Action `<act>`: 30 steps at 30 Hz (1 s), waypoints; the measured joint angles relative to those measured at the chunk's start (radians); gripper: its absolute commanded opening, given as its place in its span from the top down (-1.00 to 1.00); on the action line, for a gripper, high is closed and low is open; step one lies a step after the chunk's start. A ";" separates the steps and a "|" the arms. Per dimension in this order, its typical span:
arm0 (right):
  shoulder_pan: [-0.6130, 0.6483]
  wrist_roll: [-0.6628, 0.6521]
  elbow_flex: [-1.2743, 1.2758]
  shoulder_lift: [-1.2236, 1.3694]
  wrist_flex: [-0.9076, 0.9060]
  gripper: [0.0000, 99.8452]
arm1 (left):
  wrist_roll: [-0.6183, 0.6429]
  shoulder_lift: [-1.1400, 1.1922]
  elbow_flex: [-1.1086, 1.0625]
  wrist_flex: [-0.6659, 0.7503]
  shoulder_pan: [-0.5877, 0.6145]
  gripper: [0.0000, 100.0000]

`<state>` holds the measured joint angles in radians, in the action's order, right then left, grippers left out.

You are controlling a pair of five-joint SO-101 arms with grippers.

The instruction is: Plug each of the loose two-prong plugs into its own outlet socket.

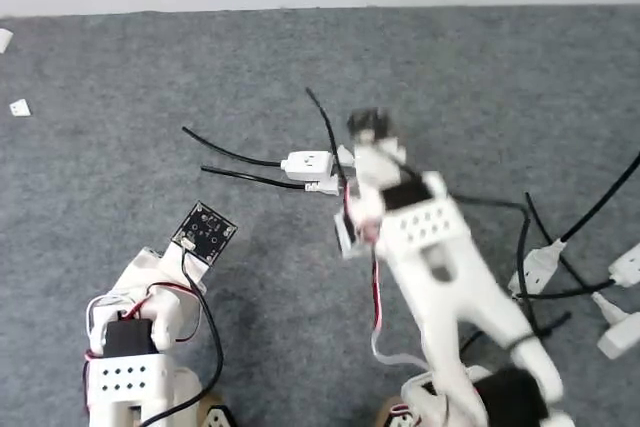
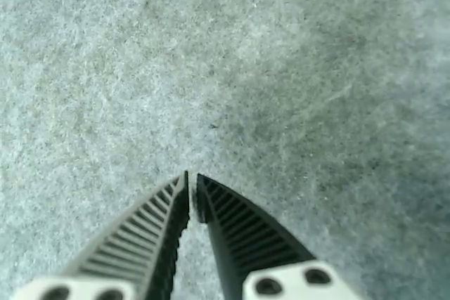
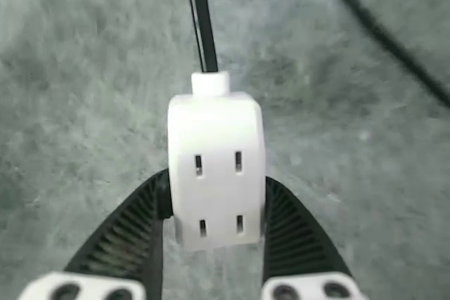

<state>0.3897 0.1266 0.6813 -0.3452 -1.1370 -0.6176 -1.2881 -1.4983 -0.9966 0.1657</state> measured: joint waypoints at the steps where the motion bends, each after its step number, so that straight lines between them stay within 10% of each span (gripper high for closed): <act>1: 0.000 0.000 0.060 -0.031 0.044 0.97 | 0.000 0.000 0.000 0.000 0.000 0.97; 12: 0.158 0.000 0.245 0.046 0.285 0.96 | 0.000 0.000 0.000 0.000 0.000 0.97; 30: 0.242 -0.003 0.140 0.077 0.127 0.62 | 0.000 0.000 0.000 0.000 0.000 0.97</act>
<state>0.6322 0.1235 0.8209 -0.2685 -1.0096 -0.6176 -1.2881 -1.4983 -0.9966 0.1657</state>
